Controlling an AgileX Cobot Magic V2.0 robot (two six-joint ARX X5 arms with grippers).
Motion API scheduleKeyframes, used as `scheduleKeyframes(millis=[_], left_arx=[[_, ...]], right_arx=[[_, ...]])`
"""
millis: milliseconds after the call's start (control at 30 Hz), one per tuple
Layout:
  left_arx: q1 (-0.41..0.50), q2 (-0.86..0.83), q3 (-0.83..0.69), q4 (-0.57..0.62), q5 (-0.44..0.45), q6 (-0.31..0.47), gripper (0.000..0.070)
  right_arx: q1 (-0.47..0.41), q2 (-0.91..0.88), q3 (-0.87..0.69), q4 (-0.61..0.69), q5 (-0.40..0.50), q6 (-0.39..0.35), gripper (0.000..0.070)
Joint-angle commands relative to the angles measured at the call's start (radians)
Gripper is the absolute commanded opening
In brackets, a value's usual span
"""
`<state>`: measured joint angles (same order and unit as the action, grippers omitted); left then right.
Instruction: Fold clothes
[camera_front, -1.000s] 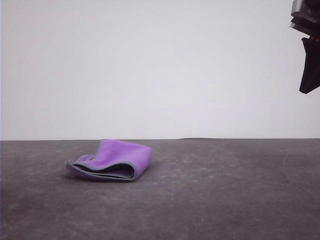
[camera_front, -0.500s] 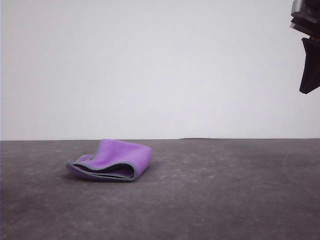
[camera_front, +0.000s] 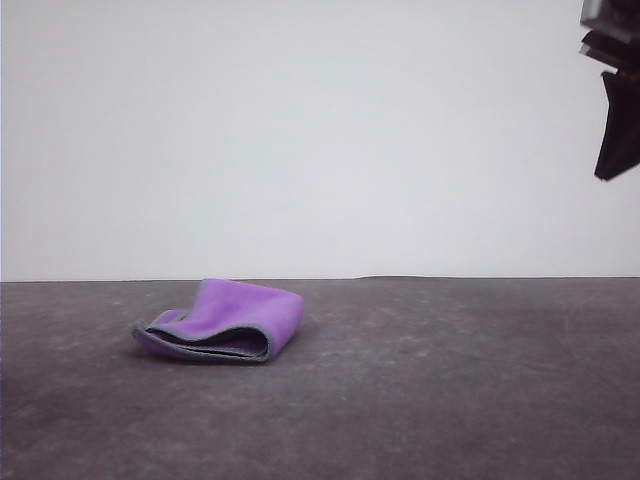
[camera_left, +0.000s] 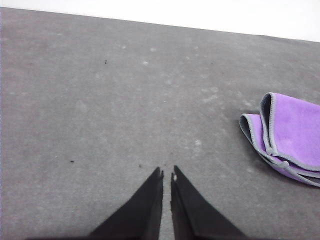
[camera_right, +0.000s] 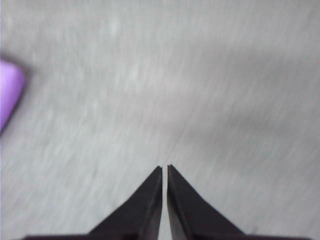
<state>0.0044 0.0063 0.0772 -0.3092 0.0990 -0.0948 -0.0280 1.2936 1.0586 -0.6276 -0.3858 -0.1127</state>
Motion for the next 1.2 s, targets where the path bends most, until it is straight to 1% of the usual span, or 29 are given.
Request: scheduleKeyframes(millis=[0, 100, 133, 200, 267, 333, 433, 500, 567, 867, 900, 967, 1067, 1167], left_arx=[[0.001, -0.001, -0.020, -0.007, -0.005, 0.004, 0.0016], [0.001, -0.001, -0.020, -0.008, -0.005, 0.004, 0.0016], [0.001, -0.001, -0.020, -0.008, -0.005, 0.004, 0.0016], [0.001, -0.001, -0.020, -0.008, -0.005, 0.004, 0.0016], [0.001, -0.001, -0.020, -0.008, -0.005, 0.004, 0.0016], [0.001, -0.001, -0.020, -0.008, -0.005, 0.004, 0.0016], [0.001, -0.001, -0.020, -0.008, -0.005, 0.004, 0.0016], [0.001, -0.001, -0.020, -0.008, -0.005, 0.004, 0.0016], [0.001, -0.001, -0.020, -0.008, -0.005, 0.004, 0.0016], [0.001, -0.001, -0.020, -0.008, -0.005, 0.004, 0.0016], [0.001, -0.001, -0.020, -0.008, -0.005, 0.004, 0.0016], [0.001, -0.001, -0.020, -0.008, -0.005, 0.004, 0.0016], [0.001, -0.001, -0.020, -0.008, -0.005, 0.004, 0.0016], [0.001, -0.001, -0.020, -0.008, -0.005, 0.004, 0.0016]], right_arx=[[-0.002, -0.105, -0.068, 0.120, 0.001, -0.006, 0.0012], [0.000, -0.329, -0.296, 0.399, 0.018, 0.013, 0.0012], [0.004, -0.403, -0.370, 0.470, 0.024, 0.023, 0.0012], [0.007, -0.552, -0.511, 0.587, 0.029, 0.035, 0.0012], [0.007, -0.719, -0.639, 0.615, 0.042, 0.035, 0.0012], [0.007, -0.866, -0.740, 0.612, 0.069, 0.035, 0.0012], [0.007, -1.050, -0.852, 0.556, 0.077, 0.035, 0.0012], [0.007, -1.139, -0.904, 0.502, 0.080, 0.040, 0.0012], [0.007, -1.205, -0.942, 0.453, 0.100, 0.061, 0.0012], [0.007, -1.291, -1.017, 0.387, 0.107, 0.170, 0.0012], [0.008, -1.290, -1.022, 0.397, 0.109, 0.181, 0.0012], [0.013, -1.290, -1.023, 0.407, 0.123, 0.180, 0.0012], [0.035, -1.290, -1.027, 0.410, 0.180, 0.191, 0.0012], [0.064, -1.290, -1.027, 0.410, 0.216, 0.188, 0.0012]])
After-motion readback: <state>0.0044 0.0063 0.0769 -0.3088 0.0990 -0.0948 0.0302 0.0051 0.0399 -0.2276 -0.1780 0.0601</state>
